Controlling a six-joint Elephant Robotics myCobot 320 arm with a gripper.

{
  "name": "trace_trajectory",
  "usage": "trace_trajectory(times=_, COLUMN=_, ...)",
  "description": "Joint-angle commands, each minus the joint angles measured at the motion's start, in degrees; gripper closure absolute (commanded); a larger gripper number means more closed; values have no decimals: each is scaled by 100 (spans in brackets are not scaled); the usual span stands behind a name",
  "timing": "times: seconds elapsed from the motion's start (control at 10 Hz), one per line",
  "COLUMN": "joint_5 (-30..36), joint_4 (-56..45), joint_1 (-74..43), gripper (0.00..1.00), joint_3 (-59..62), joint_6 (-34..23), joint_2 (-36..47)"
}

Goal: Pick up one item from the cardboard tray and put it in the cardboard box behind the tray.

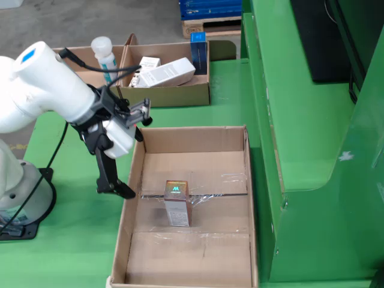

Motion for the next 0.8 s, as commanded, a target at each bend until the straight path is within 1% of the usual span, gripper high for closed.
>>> trace_trajectory(times=0.0, joint_5=-594, joint_4=-92, joint_1=1391, gripper=0, joint_3=-420, joint_6=1099, joint_2=710)
trace_trajectory(times=0.1, joint_5=-594, joint_4=-92, joint_1=1391, gripper=0, joint_3=-420, joint_6=1099, joint_2=710)
trace_trajectory(times=0.2, joint_5=-656, joint_4=0, joint_1=1579, gripper=0, joint_3=-551, joint_6=1336, joint_2=690)
trace_trajectory(times=0.3, joint_5=-649, joint_4=-16, joint_1=1639, gripper=0, joint_3=-493, joint_6=1456, joint_2=576)
trace_trajectory(times=0.5, joint_5=-384, joint_4=-115, joint_1=1343, gripper=0, joint_3=276, joint_6=1290, joint_2=-178)
trace_trajectory(times=0.7, joint_5=-159, joint_4=-195, joint_1=1071, gripper=0, joint_3=729, joint_6=1134, joint_2=-608)
